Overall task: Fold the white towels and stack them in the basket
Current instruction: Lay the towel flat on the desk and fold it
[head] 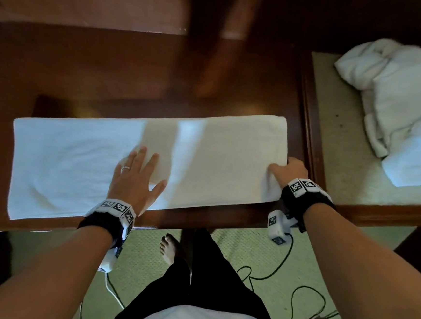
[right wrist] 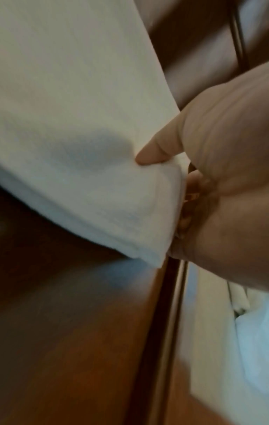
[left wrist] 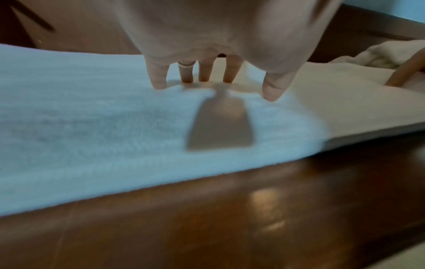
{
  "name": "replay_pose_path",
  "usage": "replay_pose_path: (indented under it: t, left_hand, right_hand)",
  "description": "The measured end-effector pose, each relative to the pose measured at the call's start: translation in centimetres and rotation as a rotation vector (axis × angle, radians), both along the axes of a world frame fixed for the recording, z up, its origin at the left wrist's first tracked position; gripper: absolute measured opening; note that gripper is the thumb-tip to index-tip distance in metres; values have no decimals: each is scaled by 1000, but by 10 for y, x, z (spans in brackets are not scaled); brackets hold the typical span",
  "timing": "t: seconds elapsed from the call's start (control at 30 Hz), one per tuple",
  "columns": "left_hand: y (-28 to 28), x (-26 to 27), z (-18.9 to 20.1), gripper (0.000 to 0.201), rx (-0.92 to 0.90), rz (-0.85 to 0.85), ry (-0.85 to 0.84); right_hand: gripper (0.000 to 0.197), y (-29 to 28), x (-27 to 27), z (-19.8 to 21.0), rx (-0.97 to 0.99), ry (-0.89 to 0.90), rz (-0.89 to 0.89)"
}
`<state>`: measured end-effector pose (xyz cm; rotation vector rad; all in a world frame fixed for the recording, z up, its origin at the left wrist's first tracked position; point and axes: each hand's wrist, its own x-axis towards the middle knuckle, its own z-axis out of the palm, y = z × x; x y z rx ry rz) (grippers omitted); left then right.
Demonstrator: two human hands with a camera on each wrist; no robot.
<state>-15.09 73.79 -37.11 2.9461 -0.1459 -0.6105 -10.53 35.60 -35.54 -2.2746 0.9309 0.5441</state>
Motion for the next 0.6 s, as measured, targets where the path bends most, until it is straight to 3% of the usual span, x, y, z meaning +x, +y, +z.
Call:
replay_pose_path:
  t: [0.2,0.43,0.6]
  left_hand:
    - [-10,21,19,67,-41,54,103]
    - [-25,64,49,54,55,4,104]
    - [-27,62,51,62,-8,-32,117]
  right_hand:
    - [15,-6,46,40,-127,-211,162]
    - [16,-32,157,140,-455,-597,341]
    - [16,-36,169,178,-537,-744,407]
